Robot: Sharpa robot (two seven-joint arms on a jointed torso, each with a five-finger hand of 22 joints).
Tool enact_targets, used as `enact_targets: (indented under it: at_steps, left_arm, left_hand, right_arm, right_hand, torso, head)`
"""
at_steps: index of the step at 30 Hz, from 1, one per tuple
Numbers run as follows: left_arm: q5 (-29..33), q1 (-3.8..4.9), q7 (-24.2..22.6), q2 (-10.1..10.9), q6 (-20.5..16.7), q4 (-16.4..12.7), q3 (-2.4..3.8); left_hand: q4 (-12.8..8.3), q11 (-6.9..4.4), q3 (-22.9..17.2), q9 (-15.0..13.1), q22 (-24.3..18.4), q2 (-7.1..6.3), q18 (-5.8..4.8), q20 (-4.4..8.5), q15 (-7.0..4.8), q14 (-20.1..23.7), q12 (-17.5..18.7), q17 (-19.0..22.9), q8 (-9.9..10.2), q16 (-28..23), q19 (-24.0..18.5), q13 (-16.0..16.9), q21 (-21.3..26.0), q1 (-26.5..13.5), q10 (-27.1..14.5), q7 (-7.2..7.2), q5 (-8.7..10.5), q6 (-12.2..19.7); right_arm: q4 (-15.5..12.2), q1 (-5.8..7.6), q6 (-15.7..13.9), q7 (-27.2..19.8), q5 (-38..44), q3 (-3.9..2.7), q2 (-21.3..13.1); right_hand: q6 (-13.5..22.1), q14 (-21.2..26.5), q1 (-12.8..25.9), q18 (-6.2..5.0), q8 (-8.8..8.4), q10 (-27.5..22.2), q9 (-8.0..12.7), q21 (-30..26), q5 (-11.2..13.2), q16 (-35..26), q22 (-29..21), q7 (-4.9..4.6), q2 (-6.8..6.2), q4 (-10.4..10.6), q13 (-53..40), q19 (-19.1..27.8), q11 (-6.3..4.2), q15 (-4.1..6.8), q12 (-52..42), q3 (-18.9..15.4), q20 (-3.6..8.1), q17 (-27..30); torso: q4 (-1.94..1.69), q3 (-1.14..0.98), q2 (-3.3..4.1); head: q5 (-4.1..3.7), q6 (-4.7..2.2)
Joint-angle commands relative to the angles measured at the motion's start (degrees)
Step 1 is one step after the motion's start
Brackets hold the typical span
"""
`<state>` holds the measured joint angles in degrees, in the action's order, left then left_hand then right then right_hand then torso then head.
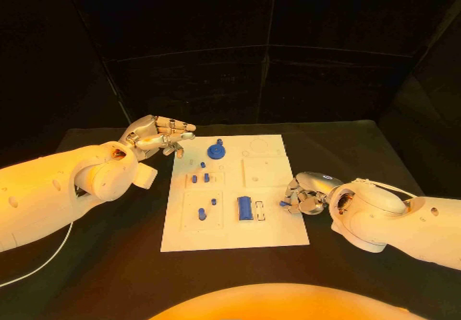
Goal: Assemble the parts on the task board
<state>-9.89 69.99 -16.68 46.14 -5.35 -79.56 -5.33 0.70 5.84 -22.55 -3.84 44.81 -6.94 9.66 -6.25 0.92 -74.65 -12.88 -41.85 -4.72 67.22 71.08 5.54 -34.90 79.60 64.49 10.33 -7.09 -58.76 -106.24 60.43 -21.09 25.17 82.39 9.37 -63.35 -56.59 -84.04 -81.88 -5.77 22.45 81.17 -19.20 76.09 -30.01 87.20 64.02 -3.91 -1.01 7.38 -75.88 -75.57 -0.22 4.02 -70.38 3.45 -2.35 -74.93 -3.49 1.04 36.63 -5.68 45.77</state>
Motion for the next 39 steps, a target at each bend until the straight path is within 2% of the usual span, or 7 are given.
enact_targets:
  at_steps: [1,5,12,18,25,39]
  left_arm:
    - [0.2,0.07,-0.3,0.0,0.4,-0.1,0.04]
    - [0.2,0.07,-0.3,0.0,0.4,-0.1,0.04]
    - [0.2,0.07,-0.3,0.0,0.4,-0.2,0.04]
    - [0.2,0.07,-0.3,0.1,0.5,-0.3,0.04]
    - [0.2,0.08,-0.2,0.1,0.6,-0.4,0.04]
    - [0.2,0.08,-0.2,0.1,0.6,-0.4,0.04]
  left_hand:
    - [-0.3,0.07,-0.1,-0.1,-0.1,0.63,0.79,-0.27,-0.01,0.3,-0.2,0.0,-0.4,0.0,0.0,0.1,0.2,0.2,-0.4,0.08,-0.21,0.4]
    - [-0.3,0.07,-0.1,-0.1,-0.1,0.63,0.79,-0.27,-0.01,0.3,-0.2,0.0,-0.4,0.0,0.0,0.1,0.2,0.2,-0.4,0.08,-0.21,0.4]
    - [-0.3,0.07,-0.1,-0.1,-0.1,0.63,0.79,-0.27,-0.01,0.3,-0.2,0.0,-0.4,0.0,0.0,0.1,0.2,0.2,-0.4,0.08,-0.21,0.4]
    - [-0.3,0.07,-0.1,-0.1,-0.1,0.63,0.79,-0.27,-0.01,0.3,-0.2,0.0,-0.4,0.0,0.0,0.1,0.2,0.2,-0.4,0.08,-0.21,0.4]
    - [-0.3,0.07,-0.1,-0.1,-0.1,0.63,0.79,-0.27,-0.01,0.3,-0.2,0.0,-0.4,0.0,0.0,0.1,0.2,0.2,-0.4,0.08,-0.21,0.4]
    - [-0.4,0.04,-0.1,-0.1,-0.1,0.69,0.8,-0.26,-0.03,0.3,-0.3,0.1,-0.4,0.1,0.0,0.1,0.2,0.2,-0.4,0.05,-0.22,0.4]
  right_arm:
    - [-0.6,0.09,-6.7,-3.0,-6.2,-0.03,0.1]
    - [-0.9,0.09,-8.6,-4.1,-8.2,-0.03,0.6]
    - [-0.7,0.09,-9.5,-5.0,-10.6,-0.04,2.2]
    - [0.3,0.09,-5.7,-3.5,-11.9,-0.04,4.1]
    - [1.4,0.09,-2.3,-1.1,-12.2,-0.03,5.8]
    - [2.6,0.08,-1.5,2.3,-12.3,-0.03,7.9]
  right_hand:
    - [-0.6,-4.8,0.6,0.47,0.35,0.3,-0.9,0.4,-0.2,0.2,0.1,0.12,-0.31,0.1,-0.8,-0.3,-0.45,0.23,-0.3,0.5,0.14,-9.5]
    - [-0.6,-4.8,1.2,0.47,0.39,0.4,-1.0,0.4,-0.1,0.2,0.1,0.13,-0.91,0.2,-0.8,-0.3,-0.45,0.23,-0.3,1.7,0.15,-9.6]
    - [-0.6,-4.8,2.9,0.49,0.46,0.6,-1.3,0.4,1.1,0.3,0.2,0.12,-2.05,0.8,-1.0,-0.3,-0.42,0.2,-0.5,3.5,0.11,-9.7]
    - [-1.0,-4.8,6.7,0.48,0.69,0.8,-1.5,0.4,1.3,0.2,0.2,0.14,-3.05,2.8,-1.0,-0.3,-0.38,0.13,-0.4,3.2,0.05,-9.6]
    - [-2.5,-4.9,9.8,0.45,1.49,1.4,-2.1,0.3,1.7,0.3,0.2,0.76,-3.33,4.7,-1.3,-0.3,-0.85,0.47,-1.0,2.1,0.26,-9.9]
    - [-3.6,-4.9,11.5,0.48,2.22,1.9,-2.6,0.4,2.5,0.5,0.4,1.32,-3.05,5.8,-1.7,-0.5,-1.3,0.84,-1.5,1.3,0.6,-10.2]
  torso:
    - [-0.06,0.03,-0.01]
    - [0.01,0.0,0.04]
    - [0.04,0.01,0.02]
    - [-0.13,0.04,0.08]
    - [-0.02,0.06,0.03]
    - [0.02,0.02,0.03]
  head:
    - [0.09,0.03]
    - [0.24,0.03]
    - [0.26,0.09]
    - [0.15,0.15]
    - [0.25,0.24]
    - [0.53,0.45]
